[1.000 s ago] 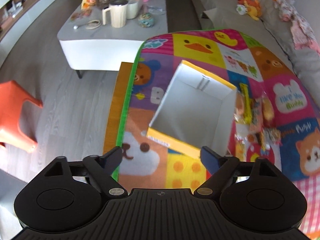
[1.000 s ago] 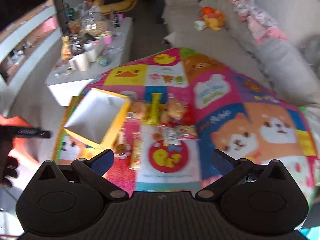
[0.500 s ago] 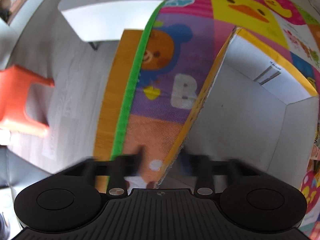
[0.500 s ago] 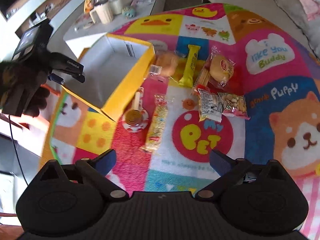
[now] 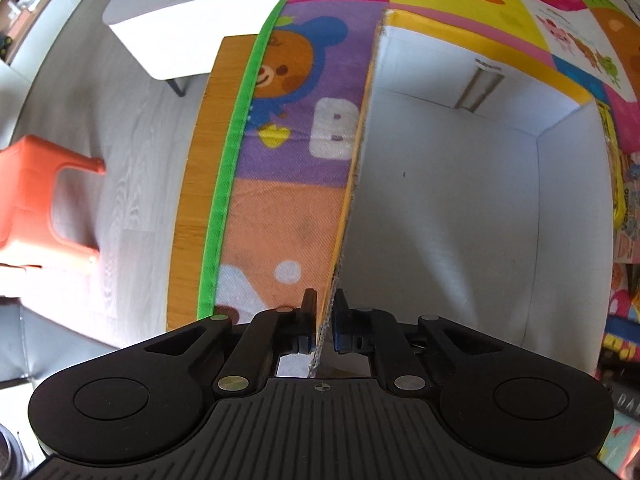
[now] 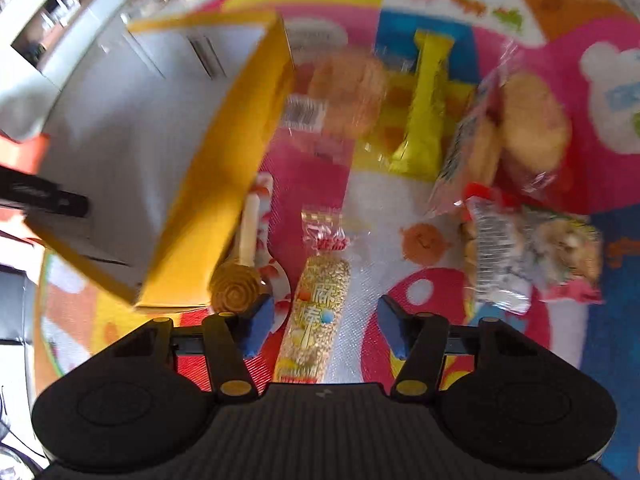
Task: Organize objects
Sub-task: 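Grasp the yellow box wall with the left gripper and pull it closer, then drop the rice-cracker bar into the box with the right gripper while the left gripper holds the box wall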
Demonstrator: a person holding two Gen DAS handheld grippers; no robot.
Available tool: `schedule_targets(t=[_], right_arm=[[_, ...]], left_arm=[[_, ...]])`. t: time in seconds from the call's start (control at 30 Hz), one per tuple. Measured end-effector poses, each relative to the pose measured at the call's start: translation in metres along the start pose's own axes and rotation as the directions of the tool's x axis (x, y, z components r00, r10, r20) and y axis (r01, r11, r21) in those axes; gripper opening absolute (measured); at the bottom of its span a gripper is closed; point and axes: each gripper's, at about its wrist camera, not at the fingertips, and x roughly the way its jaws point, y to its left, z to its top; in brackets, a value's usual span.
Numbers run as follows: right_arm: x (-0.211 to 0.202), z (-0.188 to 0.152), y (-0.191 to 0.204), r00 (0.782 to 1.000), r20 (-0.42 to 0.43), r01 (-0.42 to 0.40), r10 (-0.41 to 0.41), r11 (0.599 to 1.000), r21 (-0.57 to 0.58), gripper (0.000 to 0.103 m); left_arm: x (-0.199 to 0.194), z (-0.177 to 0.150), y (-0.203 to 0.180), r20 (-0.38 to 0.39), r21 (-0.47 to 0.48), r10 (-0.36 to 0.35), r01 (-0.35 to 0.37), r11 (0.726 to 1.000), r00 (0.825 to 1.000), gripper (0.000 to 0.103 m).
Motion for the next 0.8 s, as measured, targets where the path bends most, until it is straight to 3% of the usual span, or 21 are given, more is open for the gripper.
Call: schedule_targets(t=[0.03, 0.1, 0.27, 0.47, 0.63, 0.8], right_arm=[[0.0, 0.002, 0.0, 1.0, 0.008, 0.004, -0.004, 1.0, 0.01, 0.054], [-0.003, 0.002, 0.001, 1.0, 0.001, 0.003, -0.003, 1.0, 0.01, 0.03], [-0.029, -0.019, -0.006, 0.997, -0.046, 0.067, -0.064, 0.995, 0.077, 0.028], [-0.118, -0.065, -0.011, 0.996, -0.038, 0.087, -0.08, 0.963, 0.256, 0.026], [-0.194, -0.085, 0.014, 0.994, 0.006, 0.103, -0.109, 0.957, 0.27, 0.024], [-0.239, -0.081, 0.048, 0.994, 0.079, 0.058, -0.079, 0.968, 0.244, 0.024]], left_arm=[[0.002, 0.0, 0.001, -0.004, 0.002, -0.009, 0.009, 1.0, 1.0, 0.008], [0.005, -0.002, 0.004, -0.019, 0.002, -0.025, 0.025, 1.0, 1.0, 0.008], [0.003, -0.008, 0.003, -0.022, 0.032, -0.071, 0.071, 0.997, 0.997, 0.008], [-0.005, -0.017, 0.007, -0.013, 0.059, -0.127, 0.128, 0.99, 0.992, 0.008], [-0.006, -0.026, 0.01, 0.001, 0.096, -0.169, 0.168, 0.981, 0.986, 0.008], [-0.007, -0.031, 0.018, 0.004, 0.101, -0.21, 0.208, 0.973, 0.978, 0.008]])
